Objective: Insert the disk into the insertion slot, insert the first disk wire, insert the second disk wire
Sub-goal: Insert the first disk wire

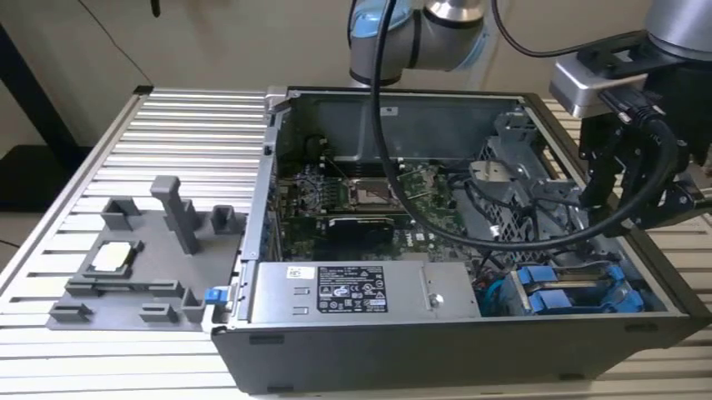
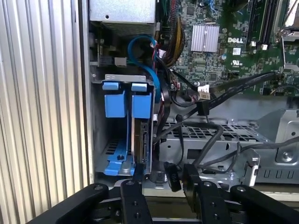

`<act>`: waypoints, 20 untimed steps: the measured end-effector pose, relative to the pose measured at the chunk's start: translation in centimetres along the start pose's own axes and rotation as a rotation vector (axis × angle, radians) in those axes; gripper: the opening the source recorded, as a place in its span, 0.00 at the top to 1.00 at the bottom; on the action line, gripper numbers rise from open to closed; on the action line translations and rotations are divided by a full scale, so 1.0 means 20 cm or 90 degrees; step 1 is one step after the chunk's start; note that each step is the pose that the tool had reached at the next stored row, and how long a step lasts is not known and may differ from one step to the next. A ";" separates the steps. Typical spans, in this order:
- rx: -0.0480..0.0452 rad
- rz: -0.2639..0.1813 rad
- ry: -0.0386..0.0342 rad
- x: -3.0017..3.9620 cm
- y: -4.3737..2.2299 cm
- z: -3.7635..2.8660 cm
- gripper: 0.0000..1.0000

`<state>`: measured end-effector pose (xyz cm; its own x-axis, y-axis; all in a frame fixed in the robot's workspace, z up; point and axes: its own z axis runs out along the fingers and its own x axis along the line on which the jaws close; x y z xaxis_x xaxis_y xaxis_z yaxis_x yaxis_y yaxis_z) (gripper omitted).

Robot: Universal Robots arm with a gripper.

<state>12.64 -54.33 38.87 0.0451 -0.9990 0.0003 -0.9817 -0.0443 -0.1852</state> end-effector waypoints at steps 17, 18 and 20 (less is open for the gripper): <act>-0.0132 -0.007 0.0080 0.000 -0.002 0.004 0.81; -0.0218 -0.007 0.0089 0.000 -0.007 0.006 0.81; -0.0393 -0.007 0.0101 0.001 -0.019 0.009 0.81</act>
<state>13.05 -54.33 38.77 0.0538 -0.9984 0.0177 -0.9907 -0.0556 -0.1242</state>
